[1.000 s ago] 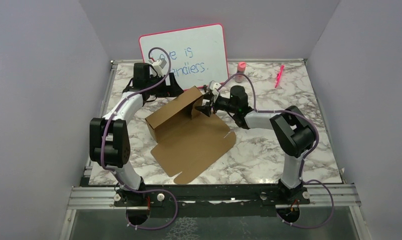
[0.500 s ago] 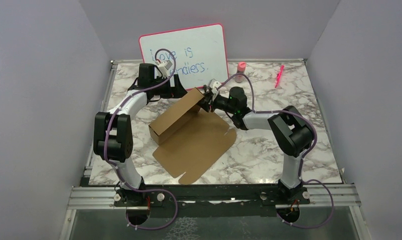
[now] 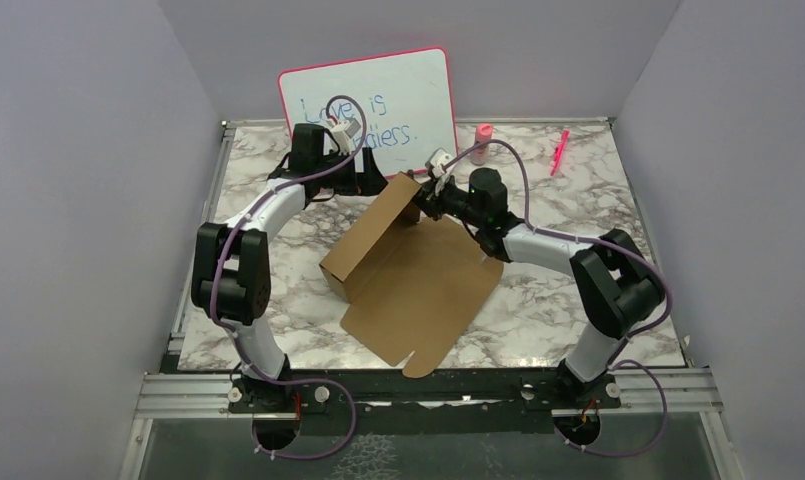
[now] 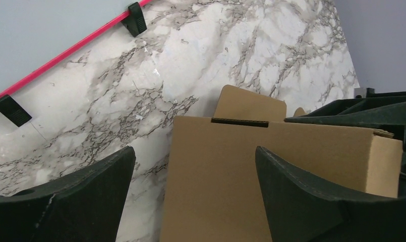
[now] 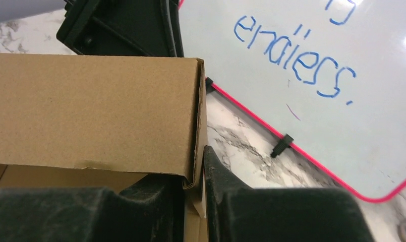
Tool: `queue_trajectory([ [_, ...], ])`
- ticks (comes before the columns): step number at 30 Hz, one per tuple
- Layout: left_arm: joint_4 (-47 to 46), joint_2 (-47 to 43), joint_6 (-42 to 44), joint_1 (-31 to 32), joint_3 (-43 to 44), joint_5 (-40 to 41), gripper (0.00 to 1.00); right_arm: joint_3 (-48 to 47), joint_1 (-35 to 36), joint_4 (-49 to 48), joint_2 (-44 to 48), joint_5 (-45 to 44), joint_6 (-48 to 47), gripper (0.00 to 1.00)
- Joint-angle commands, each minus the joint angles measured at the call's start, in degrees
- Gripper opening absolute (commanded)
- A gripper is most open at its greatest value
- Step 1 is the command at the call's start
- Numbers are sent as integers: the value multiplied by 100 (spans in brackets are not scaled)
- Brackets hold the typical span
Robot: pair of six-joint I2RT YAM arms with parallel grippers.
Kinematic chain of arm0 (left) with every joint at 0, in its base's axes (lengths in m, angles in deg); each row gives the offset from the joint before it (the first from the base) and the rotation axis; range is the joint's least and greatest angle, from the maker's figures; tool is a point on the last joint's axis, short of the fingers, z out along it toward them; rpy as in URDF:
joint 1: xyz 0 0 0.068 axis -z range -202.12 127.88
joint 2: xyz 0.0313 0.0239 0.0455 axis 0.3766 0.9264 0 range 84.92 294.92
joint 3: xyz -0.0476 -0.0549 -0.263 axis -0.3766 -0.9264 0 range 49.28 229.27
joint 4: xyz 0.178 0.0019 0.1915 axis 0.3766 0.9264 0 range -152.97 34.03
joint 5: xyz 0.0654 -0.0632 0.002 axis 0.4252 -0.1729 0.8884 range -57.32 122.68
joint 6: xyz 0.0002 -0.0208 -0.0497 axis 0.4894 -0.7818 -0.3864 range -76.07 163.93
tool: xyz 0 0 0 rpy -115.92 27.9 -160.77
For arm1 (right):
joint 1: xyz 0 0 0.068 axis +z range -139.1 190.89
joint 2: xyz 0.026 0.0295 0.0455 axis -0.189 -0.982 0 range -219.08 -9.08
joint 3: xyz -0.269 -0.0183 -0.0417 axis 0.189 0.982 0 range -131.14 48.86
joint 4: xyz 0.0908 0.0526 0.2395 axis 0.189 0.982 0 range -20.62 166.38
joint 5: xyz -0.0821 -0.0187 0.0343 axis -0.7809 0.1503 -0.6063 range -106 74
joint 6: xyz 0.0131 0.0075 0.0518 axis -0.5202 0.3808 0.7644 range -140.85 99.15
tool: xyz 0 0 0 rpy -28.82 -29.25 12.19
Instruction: Fold the paper box
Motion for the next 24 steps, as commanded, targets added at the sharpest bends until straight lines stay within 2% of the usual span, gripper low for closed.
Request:
queue_trajectory([
  [1,-82,-289,-243,42,60,583,90,-42,36,1036,376,-660,-75,19],
  [6,-450,-636,-529,42,-242,1073,90,165,41,1270,425,-980,-43,19],
  [10,-702,-753,-745,181,-327,1149,90,395,40,965,347,-1051,31,20],
  [16,-921,-635,-839,599,-269,1036,90,652,40,535,190,-1092,161,20],
  [24,-1089,-456,-861,799,-240,704,90,984,40,-46,186,-1215,290,22],
])
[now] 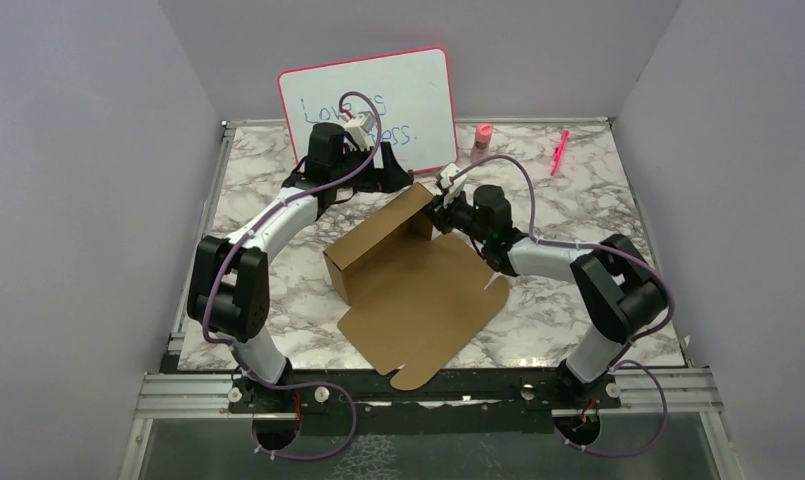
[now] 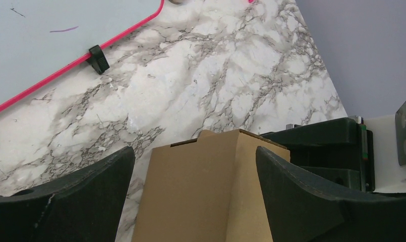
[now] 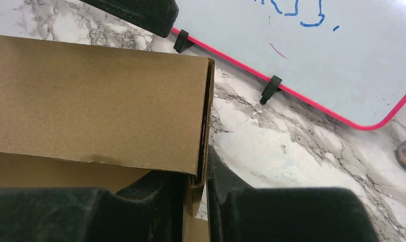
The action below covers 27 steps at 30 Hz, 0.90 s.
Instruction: Fold the paper box
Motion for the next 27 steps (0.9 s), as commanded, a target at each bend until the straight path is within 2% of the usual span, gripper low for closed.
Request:
queue_trajectory([
  [1,-304,121,-83,58,30,-272,90,191,41,-110,-130,-188,100,22],
  [14,-127,371,131,231,136,-313,90,225,40,-289,-313,-193,192,24],
  [21,-47,551,201,254,187,-283,83,285,36,-599,-485,-82,183,30],
  [27,93,610,255,263,223,-297,82,390,47,-1092,-661,-205,214,31],
])
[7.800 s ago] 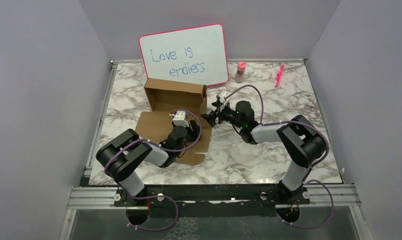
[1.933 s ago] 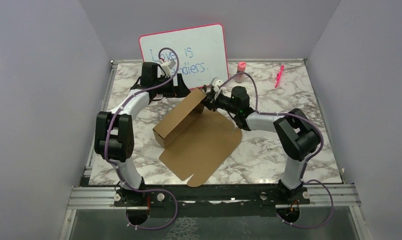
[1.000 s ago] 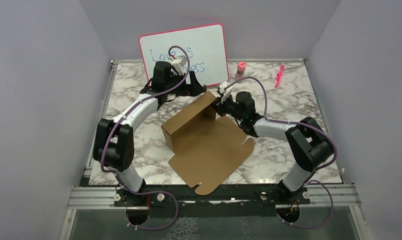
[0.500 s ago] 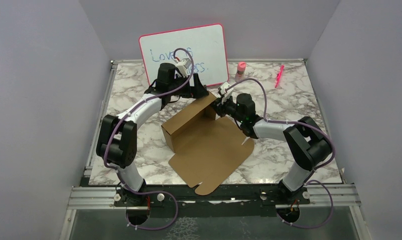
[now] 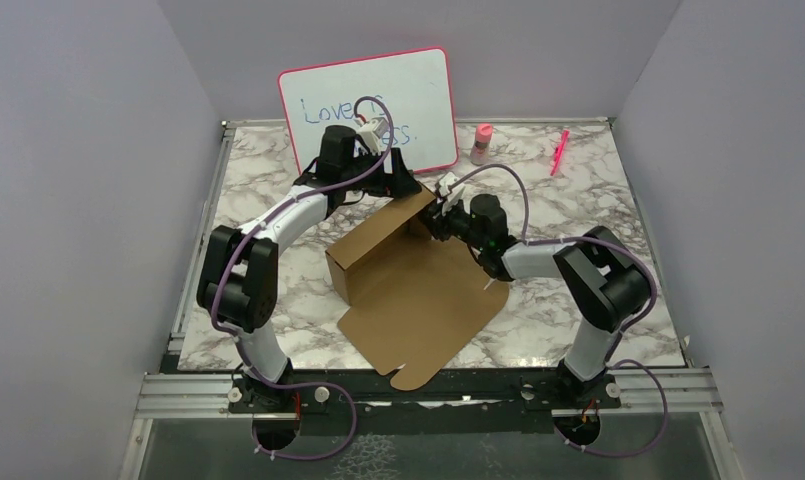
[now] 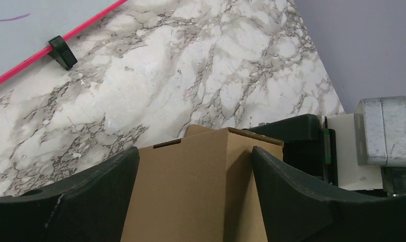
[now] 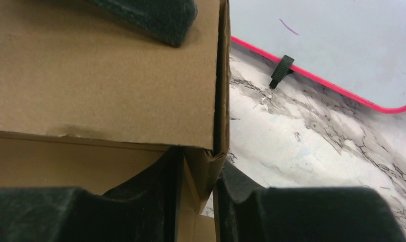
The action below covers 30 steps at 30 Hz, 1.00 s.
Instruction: Fold the paper box
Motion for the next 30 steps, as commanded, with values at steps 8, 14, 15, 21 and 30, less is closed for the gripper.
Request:
queue_trajectory([
  [8,244,241,197,51,96,-86,79,199,43,-1047,-401,-633,243,31],
  [14,141,254,128,60,36,-185,79,166,47,-1263,-491,-754,378,30],
  [15,132,262,124,60,33,-211,79,159,49,-1306,-507,-791,396,30],
  [21,7,276,38,69,-39,-351,79,123,50,-1482,-579,-1314,553,29],
  [30,-311,316,-151,70,-194,-606,78,77,109,-1429,-602,-2318,798,25],
])
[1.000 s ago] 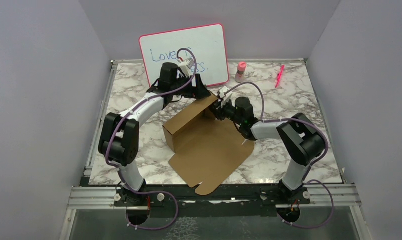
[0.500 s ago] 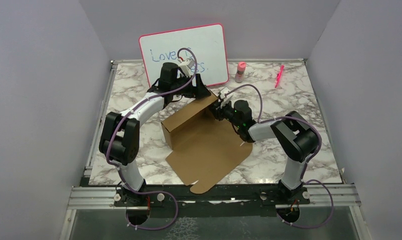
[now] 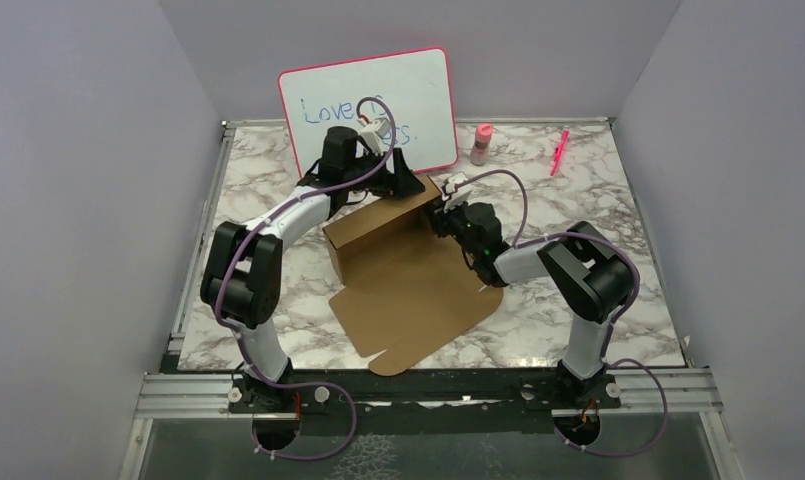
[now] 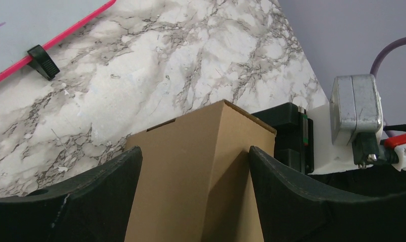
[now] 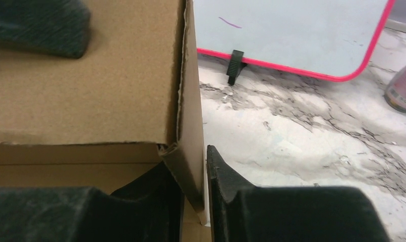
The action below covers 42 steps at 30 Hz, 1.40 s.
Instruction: Fold the paper box
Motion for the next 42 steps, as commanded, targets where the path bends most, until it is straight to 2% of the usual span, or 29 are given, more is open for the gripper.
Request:
queue_trajectory([
  [1,48,174,-29,56,-191,-327,78,-61,-40,-337,-84,-967,155,25],
  [8,-139,174,-185,75,-304,-453,77,-151,-15,-214,-140,-1474,291,25],
  [13,-287,117,-299,118,-382,-597,77,-260,-6,-91,-186,-1872,479,29],
  [19,-420,40,-397,137,-474,-685,77,-301,-13,-336,-269,-1717,375,36],
  [24,-473,46,-431,137,-504,-705,77,-281,-9,-687,-378,-1378,303,46],
  [31,-437,169,-411,137,-507,-647,77,-388,-13,-874,-573,-1313,335,46],
  [42,-697,99,-587,137,-700,-716,75,-688,-10,-608,-711,-2213,443,43],
])
